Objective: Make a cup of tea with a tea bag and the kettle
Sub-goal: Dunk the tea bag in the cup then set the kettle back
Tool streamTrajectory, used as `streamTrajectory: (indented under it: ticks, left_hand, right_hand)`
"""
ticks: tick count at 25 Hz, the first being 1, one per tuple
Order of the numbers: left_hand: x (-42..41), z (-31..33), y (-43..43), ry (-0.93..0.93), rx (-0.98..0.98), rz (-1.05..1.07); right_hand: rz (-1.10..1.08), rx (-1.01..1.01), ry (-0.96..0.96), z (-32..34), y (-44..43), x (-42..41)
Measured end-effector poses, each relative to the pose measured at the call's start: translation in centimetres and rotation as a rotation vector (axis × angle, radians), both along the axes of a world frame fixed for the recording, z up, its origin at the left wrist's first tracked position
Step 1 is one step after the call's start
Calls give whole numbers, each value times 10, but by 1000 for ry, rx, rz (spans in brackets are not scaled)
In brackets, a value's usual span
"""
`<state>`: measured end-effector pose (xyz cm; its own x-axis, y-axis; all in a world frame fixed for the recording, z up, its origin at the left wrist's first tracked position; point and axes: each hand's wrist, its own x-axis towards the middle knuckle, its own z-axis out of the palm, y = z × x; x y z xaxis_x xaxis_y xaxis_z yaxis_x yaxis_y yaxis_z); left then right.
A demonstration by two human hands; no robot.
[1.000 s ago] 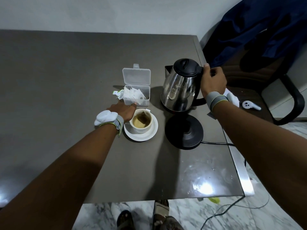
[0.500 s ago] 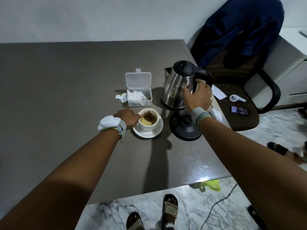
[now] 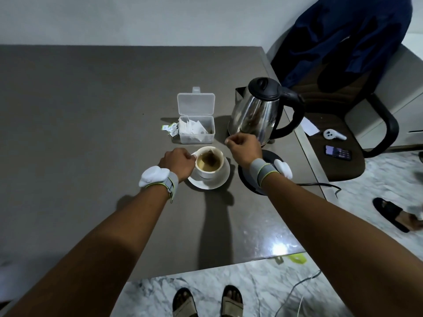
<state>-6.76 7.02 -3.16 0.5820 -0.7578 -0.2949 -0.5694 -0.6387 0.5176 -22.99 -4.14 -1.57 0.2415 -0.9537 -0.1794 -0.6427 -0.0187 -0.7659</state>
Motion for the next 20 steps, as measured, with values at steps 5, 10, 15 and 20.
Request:
streamTrajectory:
  ticks: [5,10,15,20]
  left_hand:
    - [-1,-8,0,9,-28,12]
    - [1,-13,1,40,-36,34]
    - [2,-16,1,66,-79,39]
    - [3,-17,1,76,-76,49]
  right_hand:
    - [180,26,66,-9,-5,17]
    - [352,25,211,-11,-13,29]
    - [499,51,374,-14,-16,39]
    - [402,-74,345,-8,-16,32]
